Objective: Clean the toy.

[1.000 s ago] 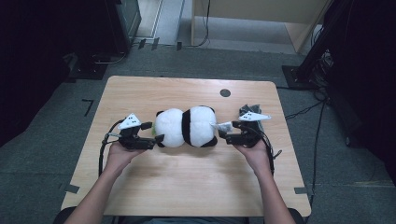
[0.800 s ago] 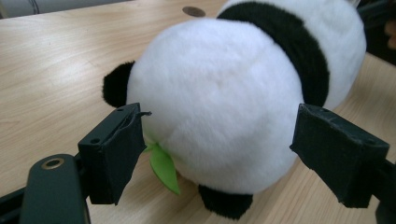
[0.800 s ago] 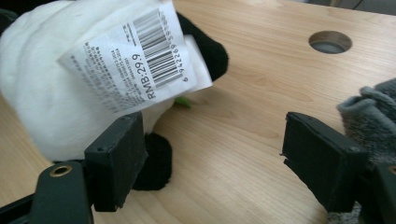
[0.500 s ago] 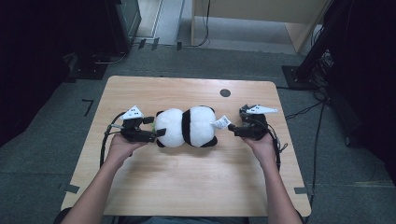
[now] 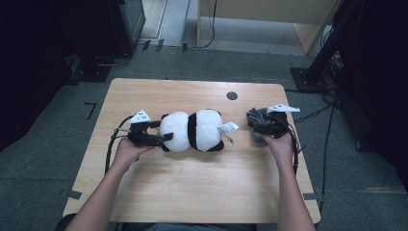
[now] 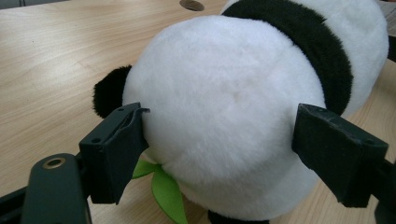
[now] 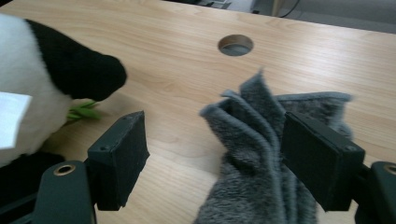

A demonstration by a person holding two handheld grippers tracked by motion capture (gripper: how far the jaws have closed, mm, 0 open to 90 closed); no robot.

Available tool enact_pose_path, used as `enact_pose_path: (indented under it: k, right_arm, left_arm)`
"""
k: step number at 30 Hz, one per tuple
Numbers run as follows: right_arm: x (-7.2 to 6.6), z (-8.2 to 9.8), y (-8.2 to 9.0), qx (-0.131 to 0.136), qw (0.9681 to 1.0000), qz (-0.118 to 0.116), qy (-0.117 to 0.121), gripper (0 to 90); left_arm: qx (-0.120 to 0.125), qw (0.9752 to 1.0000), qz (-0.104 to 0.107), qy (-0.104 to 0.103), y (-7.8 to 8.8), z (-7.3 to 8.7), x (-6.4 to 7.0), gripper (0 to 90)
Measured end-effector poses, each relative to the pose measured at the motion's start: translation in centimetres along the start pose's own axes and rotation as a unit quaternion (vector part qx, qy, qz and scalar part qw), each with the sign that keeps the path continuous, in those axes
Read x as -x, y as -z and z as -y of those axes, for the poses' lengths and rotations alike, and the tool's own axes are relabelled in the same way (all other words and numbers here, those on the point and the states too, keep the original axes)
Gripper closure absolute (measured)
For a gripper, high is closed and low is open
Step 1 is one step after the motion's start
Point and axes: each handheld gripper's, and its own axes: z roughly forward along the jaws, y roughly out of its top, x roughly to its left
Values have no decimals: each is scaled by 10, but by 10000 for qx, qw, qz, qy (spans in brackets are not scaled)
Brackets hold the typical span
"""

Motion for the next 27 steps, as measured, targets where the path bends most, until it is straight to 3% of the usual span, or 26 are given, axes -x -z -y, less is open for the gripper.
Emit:
enact_pose_path:
  k: [4, 8, 11, 18, 21, 27]
  right_arm:
    - [15, 3, 0, 25, 9998, 129, -137, 236]
    - [29, 10, -6, -3, 9993, 106, -372, 240]
    - [36, 14, -14, -107, 9990, 184, -389, 240]
    - [45, 23, -28, -303, 9977, 187, -585, 265]
    - [45, 28, -34, -491, 9971, 203, -549, 300]
    - [47, 34, -40, -588, 9960, 184, -649, 342]
  left_arm:
    - [65, 10000, -28, 40, -1, 2, 0, 158]
    - [131, 9999, -51, 56, -2, 3, 1, 156]
    - [119, 9999, -42, 76, -2, 4, 0, 154]
    - [106, 9999, -28, 92, -2, 5, 0, 152]
    - [209, 9998, -38, 45, -2, 8, -1, 146]
    - [219, 9997, -34, 98, -3, 9, -2, 145]
